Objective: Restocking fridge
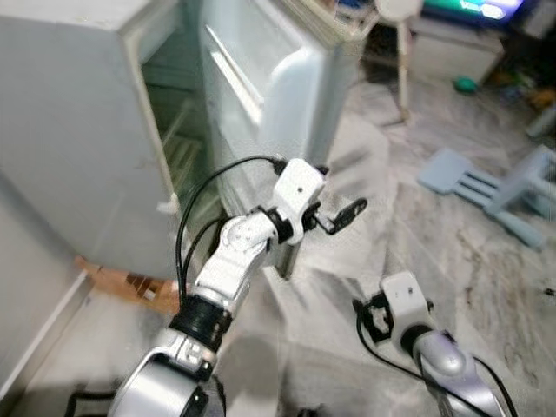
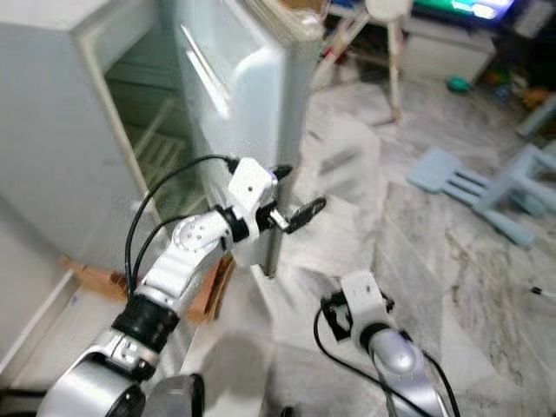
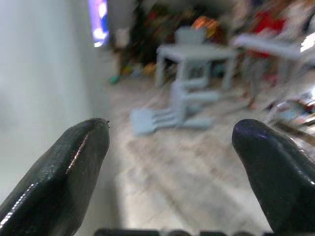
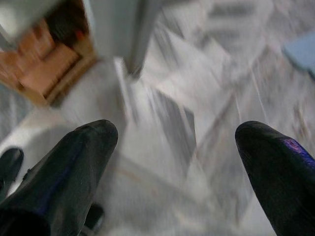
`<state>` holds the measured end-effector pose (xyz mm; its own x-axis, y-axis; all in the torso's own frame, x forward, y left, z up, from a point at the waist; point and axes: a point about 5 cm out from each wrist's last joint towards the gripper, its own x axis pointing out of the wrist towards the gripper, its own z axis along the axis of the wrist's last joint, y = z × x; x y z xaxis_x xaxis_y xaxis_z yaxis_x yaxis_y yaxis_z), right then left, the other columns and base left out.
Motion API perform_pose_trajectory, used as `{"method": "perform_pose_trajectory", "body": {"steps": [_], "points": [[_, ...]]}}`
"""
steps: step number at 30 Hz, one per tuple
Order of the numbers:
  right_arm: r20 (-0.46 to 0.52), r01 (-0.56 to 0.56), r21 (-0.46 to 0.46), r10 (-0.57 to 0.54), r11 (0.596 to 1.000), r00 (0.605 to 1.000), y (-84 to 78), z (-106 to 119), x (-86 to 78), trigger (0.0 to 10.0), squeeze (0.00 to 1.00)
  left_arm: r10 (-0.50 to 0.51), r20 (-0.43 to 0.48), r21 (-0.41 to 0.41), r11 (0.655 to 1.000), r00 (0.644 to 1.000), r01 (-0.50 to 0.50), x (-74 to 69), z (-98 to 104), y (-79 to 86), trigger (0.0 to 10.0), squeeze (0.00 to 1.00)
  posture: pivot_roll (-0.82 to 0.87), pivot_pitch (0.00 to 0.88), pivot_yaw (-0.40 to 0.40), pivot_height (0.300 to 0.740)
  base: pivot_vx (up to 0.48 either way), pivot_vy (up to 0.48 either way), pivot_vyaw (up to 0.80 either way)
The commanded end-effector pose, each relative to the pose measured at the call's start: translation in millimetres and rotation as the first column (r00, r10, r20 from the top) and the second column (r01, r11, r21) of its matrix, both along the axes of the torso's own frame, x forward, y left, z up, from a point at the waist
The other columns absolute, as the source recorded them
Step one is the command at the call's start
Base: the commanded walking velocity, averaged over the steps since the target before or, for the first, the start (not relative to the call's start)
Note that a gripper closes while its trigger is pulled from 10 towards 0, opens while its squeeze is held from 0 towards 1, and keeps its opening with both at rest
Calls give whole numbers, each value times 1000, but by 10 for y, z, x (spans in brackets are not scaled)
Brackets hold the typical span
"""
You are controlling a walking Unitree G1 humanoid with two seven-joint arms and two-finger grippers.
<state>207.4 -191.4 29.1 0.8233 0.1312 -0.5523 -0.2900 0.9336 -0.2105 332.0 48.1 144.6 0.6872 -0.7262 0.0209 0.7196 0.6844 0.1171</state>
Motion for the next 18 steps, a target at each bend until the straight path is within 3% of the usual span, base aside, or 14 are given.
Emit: {"method": "perform_pose_trajectory", "body": {"steps": [1,2,3,6,7,9,11,15,18], "points": [[18,-11,-11,11,1000,1000,-10,17,15,10000,0,117,-57,-1,993,992,-117,38,-106,352,10000,0,21,83,-67,740,0,0,0],[39,-3,-2,3,1000,999,-12,42,44,10000,0,167,-51,28,986,985,-165,19,-145,557,10000,0,24,84,-64,740,0,0,0],[39,-3,-2,3,1000,999,-12,42,44,10000,0,167,-51,28,986,985,-165,19,-145,557,10000,0,24,84,-64,740,0,0,0],[78,8,0,-8,1000,997,-17,95,96,10000,0,241,-52,53,970,969,-238,-28,-193,809,10000,0,35,85,-58,740,0,0,0],[136,8,-14,-6,1000,991,-8,167,154,10000,0,328,-58,61,944,943,-325,-113,-242,1052,10000,0,49,85,-49,740,0,0,0],[201,21,-79,-4,997,979,-29,241,210,10000,0,397,-54,69,917,916,-393,-207,-275,1233,10000,0,66,89,-48,740,0,-135,0],[226,36,-84,-16,996,974,-35,276,251,10000,0,427,-59,80,903,902,-422,-271,-296,1318,10000,0,86,92,-45,740,0,-337,0],[263,37,3,-36,999,964,53,355,360,10000,0,482,-3,146,867,876,-476,-444,-272,1521,10000,0,111,105,-32,740,0,-425,0],[347,48,-30,-35,998,937,68,492,450,10000,0,553,-8,141,825,833,-547,-563,-272,1675,10000,0,97,100,-24,740,0,-455,0]]}}
